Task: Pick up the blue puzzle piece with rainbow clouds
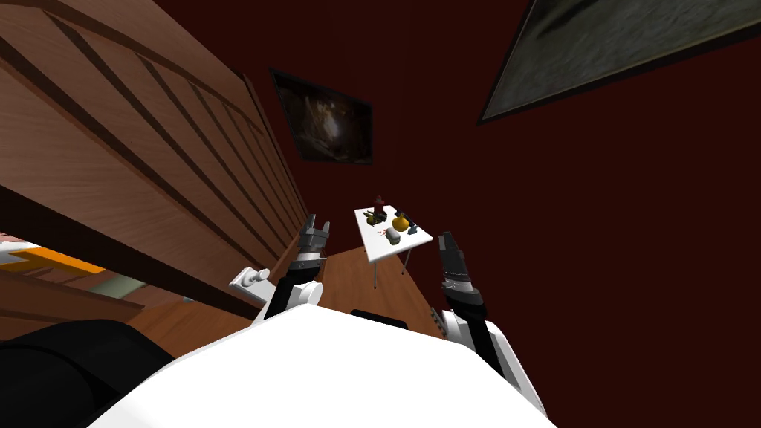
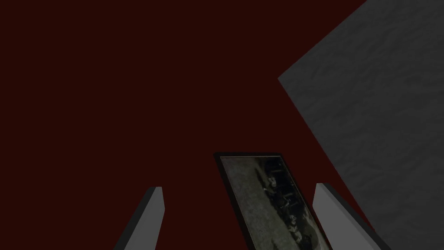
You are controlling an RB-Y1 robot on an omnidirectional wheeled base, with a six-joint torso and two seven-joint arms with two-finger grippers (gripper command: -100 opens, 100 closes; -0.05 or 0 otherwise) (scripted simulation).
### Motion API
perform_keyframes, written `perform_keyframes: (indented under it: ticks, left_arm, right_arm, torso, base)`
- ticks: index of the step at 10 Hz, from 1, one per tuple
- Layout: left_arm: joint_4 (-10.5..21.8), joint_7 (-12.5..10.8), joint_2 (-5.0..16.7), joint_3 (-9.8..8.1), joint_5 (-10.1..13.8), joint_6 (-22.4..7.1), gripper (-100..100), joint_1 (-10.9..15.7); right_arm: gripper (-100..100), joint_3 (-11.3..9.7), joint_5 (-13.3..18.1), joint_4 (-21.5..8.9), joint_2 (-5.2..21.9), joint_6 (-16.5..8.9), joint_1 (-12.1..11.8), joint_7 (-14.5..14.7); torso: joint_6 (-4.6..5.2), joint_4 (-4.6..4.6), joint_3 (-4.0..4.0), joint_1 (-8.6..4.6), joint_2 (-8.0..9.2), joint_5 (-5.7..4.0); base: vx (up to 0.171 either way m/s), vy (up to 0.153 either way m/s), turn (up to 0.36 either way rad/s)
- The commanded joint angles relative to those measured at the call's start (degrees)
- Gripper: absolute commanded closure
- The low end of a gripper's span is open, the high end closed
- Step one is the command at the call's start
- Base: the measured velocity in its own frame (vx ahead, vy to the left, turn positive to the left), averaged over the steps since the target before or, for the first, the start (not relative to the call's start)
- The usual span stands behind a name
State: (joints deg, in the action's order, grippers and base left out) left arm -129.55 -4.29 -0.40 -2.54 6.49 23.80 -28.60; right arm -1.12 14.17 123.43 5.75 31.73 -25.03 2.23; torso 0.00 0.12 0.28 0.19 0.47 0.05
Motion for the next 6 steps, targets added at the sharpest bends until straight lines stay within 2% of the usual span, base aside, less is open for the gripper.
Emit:
perform_keyframes:
  ticks: [1, 2, 3, 5, 6]
  left_arm:
    - [0.0, 0.0, 0.0, 0.00, 0.0, 0.0, 0, 0.0]
    - [0.0, 0.0, 0.0, 0.00, 0.0, 0.0, 0, 0.0]
    - [0.0, 0.0, 0.0, 0.00, 0.0, 0.0, 0, 0.0]
    - [0.0, 0.0, 0.0, 0.00, 0.0, 0.0, 0, 0.0]
    - [0.0, 0.0, 0.0, 0.00, 0.0, 0.0, 0, 0.0]
  right_arm:
    - [-100, -0.3, 2.9, -2.3, 1.2, 1.7, 1.4, -0.7]
    - [-100, -0.3, 4.5, -2.3, 1.2, 1.7, 1.4, -0.7]
    - [-100, -0.5, 6.1, -4.6, 2.5, 3.3, 2.8, -1.3]
    - [-100, -0.5, 8.5, -4.6, 2.5, 3.3, 2.8, -1.3]
    - [-100, -0.7, 10.8, -7.1, 3.8, 5.0, 4.3, -1.9]
  torso:
    - [0.00, 0.00, 0.00, 0.00, 0.00, 0.00]
    - [0.00, -0.01, -0.01, -0.01, -0.01, -0.01]
    - [0.00, -0.02, -0.05, -0.06, -0.09, -0.01]
    - [0.00, -0.01, -0.02, -0.04, -0.04, -0.01]
    - [0.00, -0.04, -0.11, -0.11, -0.20, -0.02]
  base:
    - [-0.119, 0.043, -0.022]
    - [-0.097, 0.028, -0.013]
    - [-0.125, 0.034, -0.009]
    - [-0.086, 0.023, -0.004]
    - [-0.102, 0.003, 0.000]
